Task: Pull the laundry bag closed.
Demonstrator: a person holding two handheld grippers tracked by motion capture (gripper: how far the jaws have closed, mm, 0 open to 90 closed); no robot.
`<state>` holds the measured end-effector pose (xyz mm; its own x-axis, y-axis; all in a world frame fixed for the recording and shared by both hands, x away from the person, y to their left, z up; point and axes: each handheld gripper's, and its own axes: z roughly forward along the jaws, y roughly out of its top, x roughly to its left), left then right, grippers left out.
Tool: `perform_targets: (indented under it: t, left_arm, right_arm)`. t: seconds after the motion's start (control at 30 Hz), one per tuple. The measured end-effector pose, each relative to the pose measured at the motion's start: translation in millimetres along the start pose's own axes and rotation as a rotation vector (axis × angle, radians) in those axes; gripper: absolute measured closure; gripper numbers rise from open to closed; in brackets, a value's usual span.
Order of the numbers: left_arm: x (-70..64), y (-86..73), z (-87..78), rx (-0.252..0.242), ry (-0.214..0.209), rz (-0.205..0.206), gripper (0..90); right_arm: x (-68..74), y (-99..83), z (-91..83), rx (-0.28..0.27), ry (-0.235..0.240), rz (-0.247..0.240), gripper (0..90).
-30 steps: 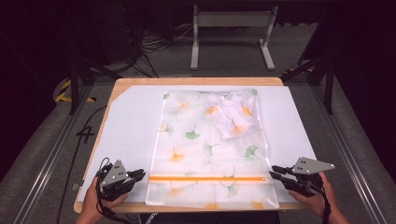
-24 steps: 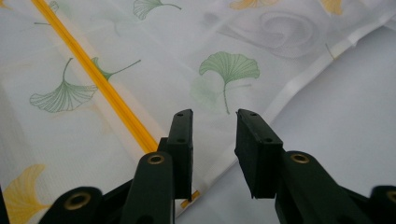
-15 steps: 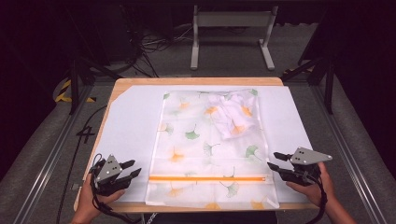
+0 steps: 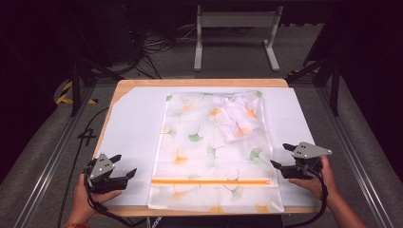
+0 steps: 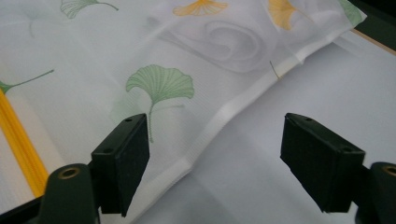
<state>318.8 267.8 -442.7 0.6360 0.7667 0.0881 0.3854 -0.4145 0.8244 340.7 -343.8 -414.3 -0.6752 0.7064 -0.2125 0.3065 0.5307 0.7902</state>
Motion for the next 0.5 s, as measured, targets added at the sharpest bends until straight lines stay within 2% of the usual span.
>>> perform_targets:
  t: [0.03, 0.07, 0.13, 0.17, 0.23, 0.3, 0.33, 0.43, 0.5]
  left_arm:
    - [1.4, -1.6, -0.6, -0.011, -0.001, -0.010, 20.6]
    - [4.0, -4.4, -2.9, -0.042, -0.005, -0.033, 19.3]
    - [4.5, -5.6, -4.1, -0.054, -0.004, -0.047, 18.7]
    - [5.9, -7.6, -6.6, -0.072, 0.001, -0.053, 17.6]
    - [7.0, -10.0, -8.2, -0.089, 0.001, -0.070, 16.9]
    - [7.8, -12.7, -9.6, -0.095, 0.008, -0.088, 15.5]
    - [7.8, -12.7, -9.6, -0.095, 0.008, -0.088, 15.3]
    - [8.9, -15.3, -11.9, -0.117, 0.011, -0.119, 14.3]
    - [8.3, -14.9, -14.5, -0.137, 0.012, -0.130, 13.7]
  right_arm:
    - [-4.1, -5.2, -0.1, -0.016, -0.006, 0.028, 20.8]
    - [-6.2, -7.6, -0.8, -0.027, -0.008, 0.043, 20.1]
    - [-8.4, -10.0, -1.8, -0.038, -0.012, 0.054, 18.4]
    - [-11.8, -15.0, -4.9, -0.063, -0.032, 0.076, 16.8]
    - [-14.4, -19.7, -8.4, -0.070, -0.064, 0.095, 14.4]
    - [-18.3, -25.6, -13.4, -0.086, -0.073, 0.131, 13.8]
    - [-18.3, -25.6, -13.4, -0.086, -0.073, 0.131, 13.8]
    - [-24.5, -34.5, -21.9, -0.082, -0.128, 0.143, 12.5]
    - [-29.2, -38.8, -28.8, -0.104, -0.142, 0.165, 12.4]
